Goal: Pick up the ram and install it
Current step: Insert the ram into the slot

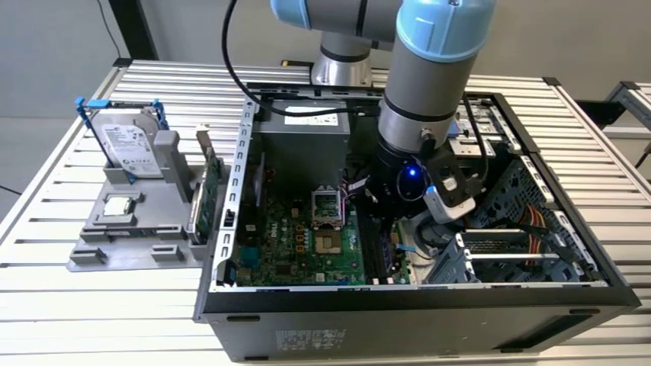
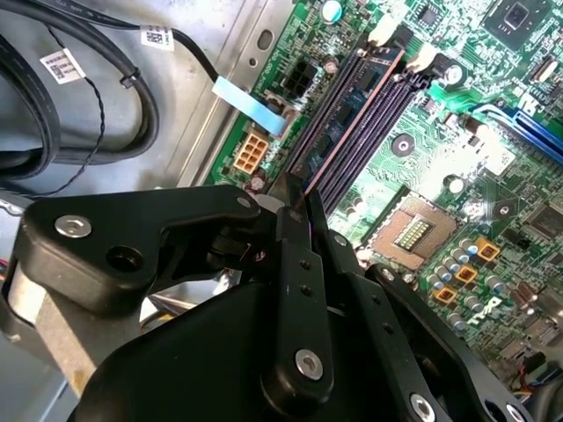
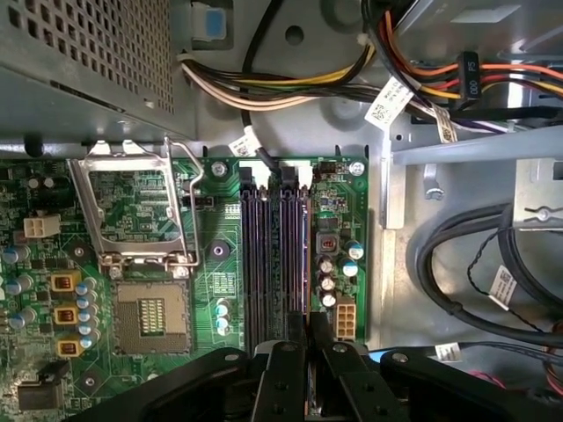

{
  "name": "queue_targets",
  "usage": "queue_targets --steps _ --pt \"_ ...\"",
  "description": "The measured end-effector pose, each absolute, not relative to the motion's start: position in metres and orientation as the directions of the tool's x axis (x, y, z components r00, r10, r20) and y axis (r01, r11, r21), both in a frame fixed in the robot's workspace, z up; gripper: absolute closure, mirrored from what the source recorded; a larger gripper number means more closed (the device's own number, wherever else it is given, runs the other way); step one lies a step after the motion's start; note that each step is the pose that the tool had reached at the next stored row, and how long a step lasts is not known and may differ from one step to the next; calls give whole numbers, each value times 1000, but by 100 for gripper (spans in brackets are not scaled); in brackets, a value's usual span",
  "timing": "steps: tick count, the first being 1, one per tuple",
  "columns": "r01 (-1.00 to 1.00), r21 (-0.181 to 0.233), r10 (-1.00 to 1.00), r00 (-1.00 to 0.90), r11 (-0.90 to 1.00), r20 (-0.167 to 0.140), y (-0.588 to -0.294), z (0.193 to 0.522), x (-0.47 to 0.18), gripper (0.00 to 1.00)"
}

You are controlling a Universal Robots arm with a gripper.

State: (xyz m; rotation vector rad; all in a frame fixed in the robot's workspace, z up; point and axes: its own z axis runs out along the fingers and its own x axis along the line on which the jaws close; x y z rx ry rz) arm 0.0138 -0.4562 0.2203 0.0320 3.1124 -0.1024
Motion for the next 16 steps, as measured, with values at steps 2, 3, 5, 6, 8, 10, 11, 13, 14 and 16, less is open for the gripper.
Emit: queue_targets --steps 2,3,5,6,8,10,11,13,14,16 --pt "21 -66 20 -999 998 -28 -456 220 13 100" --pt "22 -66 20 -999 998 -28 -456 220 13 100" --pt "22 -65 20 -999 998 -28 -456 219 13 100" --pt "21 -65 20 -999 998 -28 -455 219 13 100" --pt "21 -65 20 -999 998 -28 -455 219 12 100" --pt "21 -65 20 -999 998 -28 -454 218 12 100" --pt "22 -65 20 -999 998 -28 -454 218 12 100" --pt "21 -66 20 -999 998 -27 -454 218 12 100" --pt "21 -66 20 -999 998 -27 -454 218 12 100" --pt "21 -66 20 -999 998 -27 -454 218 12 100"
